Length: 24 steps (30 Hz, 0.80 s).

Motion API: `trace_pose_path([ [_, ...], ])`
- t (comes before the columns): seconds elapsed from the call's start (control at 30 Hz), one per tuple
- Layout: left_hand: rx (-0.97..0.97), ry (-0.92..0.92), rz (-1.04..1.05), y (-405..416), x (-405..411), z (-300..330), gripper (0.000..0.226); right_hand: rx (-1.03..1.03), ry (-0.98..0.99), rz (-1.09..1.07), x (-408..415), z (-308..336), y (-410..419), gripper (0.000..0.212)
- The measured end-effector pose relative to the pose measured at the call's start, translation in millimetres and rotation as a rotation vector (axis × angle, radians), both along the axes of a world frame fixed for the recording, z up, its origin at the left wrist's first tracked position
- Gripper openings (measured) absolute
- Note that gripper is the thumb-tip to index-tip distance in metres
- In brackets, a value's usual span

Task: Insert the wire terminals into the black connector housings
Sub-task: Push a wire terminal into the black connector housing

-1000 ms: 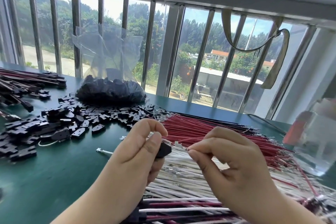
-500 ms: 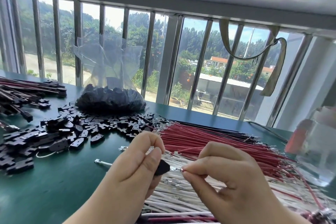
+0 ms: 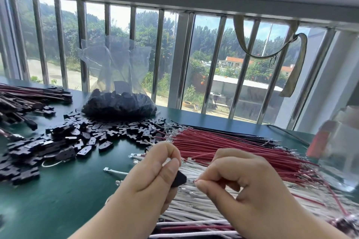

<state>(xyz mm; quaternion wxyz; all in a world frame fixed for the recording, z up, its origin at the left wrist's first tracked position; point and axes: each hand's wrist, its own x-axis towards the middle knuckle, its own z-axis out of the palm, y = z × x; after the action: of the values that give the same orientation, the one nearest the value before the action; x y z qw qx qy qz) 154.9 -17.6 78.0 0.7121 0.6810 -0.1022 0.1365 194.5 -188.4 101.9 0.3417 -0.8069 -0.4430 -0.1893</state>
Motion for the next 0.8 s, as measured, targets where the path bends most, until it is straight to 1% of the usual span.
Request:
trace_pose_path([
  [0.13,-0.023,0.047,-0.071,-1.2,-1.5,2.1,0.027,0.018,0.056,0.017,0.5,-5.8,4.7,0.010],
  [0.23,-0.030,0.056,-0.056,0.6,-1.0,2.4,0.016,0.031,0.221,0.038,3.1,-2.5,3.9,0.009],
  [0.3,-0.019,0.046,-0.025,1.7,0.3,1.6,0.016,-0.010,0.316,0.044,7.2,-0.1,0.9,0.019],
  [0.33,-0.008,0.036,-0.008,1.4,0.7,1.5,0.019,-0.053,0.315,0.042,9.0,0.2,0.1,0.023],
  [0.4,0.002,0.027,0.015,-0.2,0.2,1.4,0.021,-0.116,0.251,0.047,10.6,-1.0,0.2,0.032],
  [0.5,0.025,0.012,0.001,-2.4,-3.0,0.6,0.022,-0.082,0.166,0.079,8.6,-4.6,1.7,0.024],
  [0.57,0.043,0.019,-0.005,-4.2,-6.1,0.5,0.023,-0.080,0.114,0.098,8.1,-8.2,2.3,0.029],
  [0.6,0.040,0.024,-0.006,-5.0,-6.9,0.7,0.024,-0.077,0.107,0.105,7.8,-8.9,2.7,0.031],
  [0.67,0.016,0.046,-0.007,-5.5,-6.7,0.5,0.025,-0.082,0.136,0.116,9.2,-8.2,2.5,0.027],
  [0.73,0.007,0.084,0.000,-2.3,-4.8,-0.9,0.024,-0.168,0.236,0.136,11.8,-0.2,0.7,0.023],
  [0.8,0.068,0.129,0.009,2.5,-0.8,-4.2,0.023,-0.351,0.390,0.138,16.7,15.8,-3.5,0.023],
])
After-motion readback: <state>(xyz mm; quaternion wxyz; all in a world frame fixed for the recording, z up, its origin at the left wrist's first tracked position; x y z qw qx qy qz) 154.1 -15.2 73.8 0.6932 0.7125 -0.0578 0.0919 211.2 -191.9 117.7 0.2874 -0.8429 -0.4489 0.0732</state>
